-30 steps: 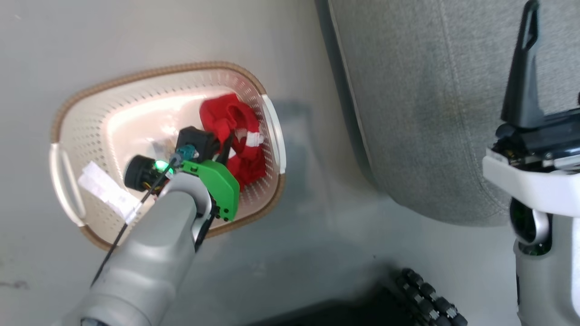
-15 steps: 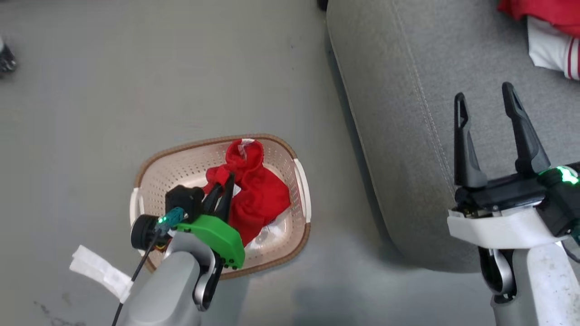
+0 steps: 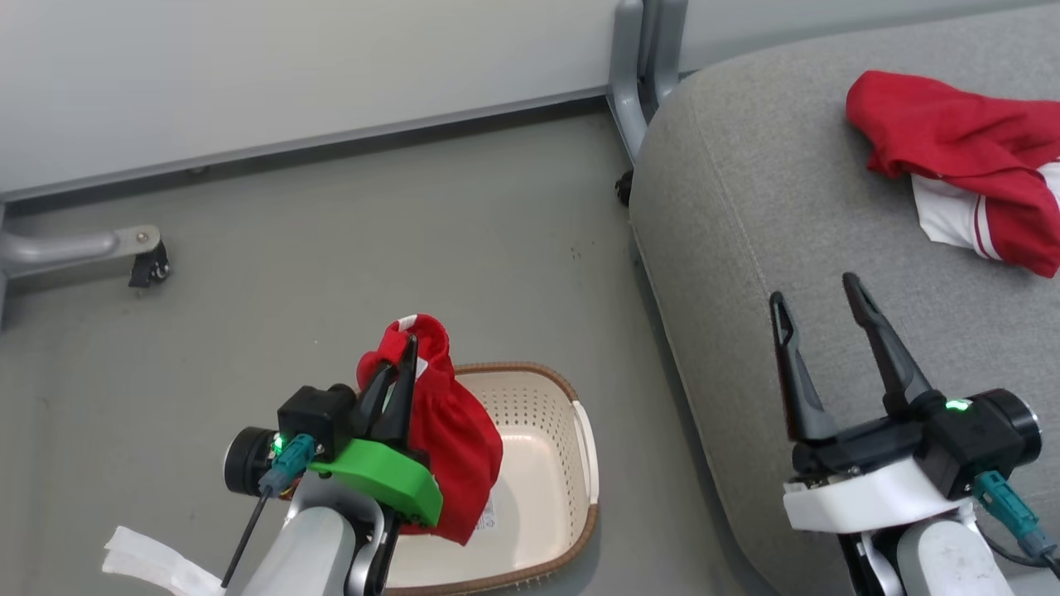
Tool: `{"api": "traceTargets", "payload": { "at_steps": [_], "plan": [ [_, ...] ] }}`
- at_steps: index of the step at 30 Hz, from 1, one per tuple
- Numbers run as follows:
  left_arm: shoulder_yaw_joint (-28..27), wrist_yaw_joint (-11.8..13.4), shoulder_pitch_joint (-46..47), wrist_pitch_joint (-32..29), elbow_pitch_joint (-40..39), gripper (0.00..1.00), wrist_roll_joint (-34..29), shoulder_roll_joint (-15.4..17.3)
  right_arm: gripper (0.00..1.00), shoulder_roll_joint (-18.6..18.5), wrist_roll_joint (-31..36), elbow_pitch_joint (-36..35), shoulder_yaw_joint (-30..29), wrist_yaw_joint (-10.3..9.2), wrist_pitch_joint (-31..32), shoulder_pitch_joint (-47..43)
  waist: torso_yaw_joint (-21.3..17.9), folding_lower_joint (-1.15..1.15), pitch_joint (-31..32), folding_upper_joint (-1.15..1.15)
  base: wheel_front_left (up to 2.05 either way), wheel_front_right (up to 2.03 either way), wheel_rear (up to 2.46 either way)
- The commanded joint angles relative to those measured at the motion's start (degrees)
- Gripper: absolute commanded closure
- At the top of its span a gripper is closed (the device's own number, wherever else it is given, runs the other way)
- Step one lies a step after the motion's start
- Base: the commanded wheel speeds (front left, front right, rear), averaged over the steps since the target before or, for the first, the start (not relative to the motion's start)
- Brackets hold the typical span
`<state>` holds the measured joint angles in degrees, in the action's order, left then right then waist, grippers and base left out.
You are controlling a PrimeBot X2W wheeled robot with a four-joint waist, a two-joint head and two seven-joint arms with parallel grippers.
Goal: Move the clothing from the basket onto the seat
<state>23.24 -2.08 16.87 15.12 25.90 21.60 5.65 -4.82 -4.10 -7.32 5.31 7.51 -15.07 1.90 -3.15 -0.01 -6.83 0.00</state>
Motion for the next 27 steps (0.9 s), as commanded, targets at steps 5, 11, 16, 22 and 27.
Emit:
{"api": "traceTargets", "payload": {
  "at_steps": [5,11,16,22,27],
  "plan": [
    [-1.14,-1.08,-1.05,0.04,-5.45,1.0,-2.6,-0.78,0.0,-1.52,-2.26,1.69,3.97,-0.04,-0.16,-2.86,1.32,0.01,5.3,0.0,0.0,0.0,0.0],
    [-0.46,-2.12,1.09,0.04,-11.27,1.0,-3.63,-1.65,0.0,-3.08,-5.28,3.9,9.44,-0.03,-0.16,-2.28,1.17,0.01,6.12,0.0,0.0,0.0,0.0],
    [1.45,-2.33,3.28,0.03,-14.97,1.0,-3.6,-2.2,0.0,-4.04,-6.46,5.55,13.88,-0.03,-0.16,-0.84,1.04,0.01,6.46,0.0,0.0,0.0,0.0],
    [5.5,-1.29,7.24,-1.2,-17.95,1.0,-1.93,-2.61,0.0,-4.65,-7.13,8.36,19.48,-0.04,-0.16,1.7,0.81,0.01,6.22,0.0,0.0,0.0,0.0],
    [10.63,0.62,11.0,-2.13,-20.34,1.0,0.93,-2.73,0.0,-4.29,-5.92,11.81,21.49,-0.04,-0.15,4.01,0.44,0.01,5.79,0.0,0.0,0.0,0.0]
  ]
}}
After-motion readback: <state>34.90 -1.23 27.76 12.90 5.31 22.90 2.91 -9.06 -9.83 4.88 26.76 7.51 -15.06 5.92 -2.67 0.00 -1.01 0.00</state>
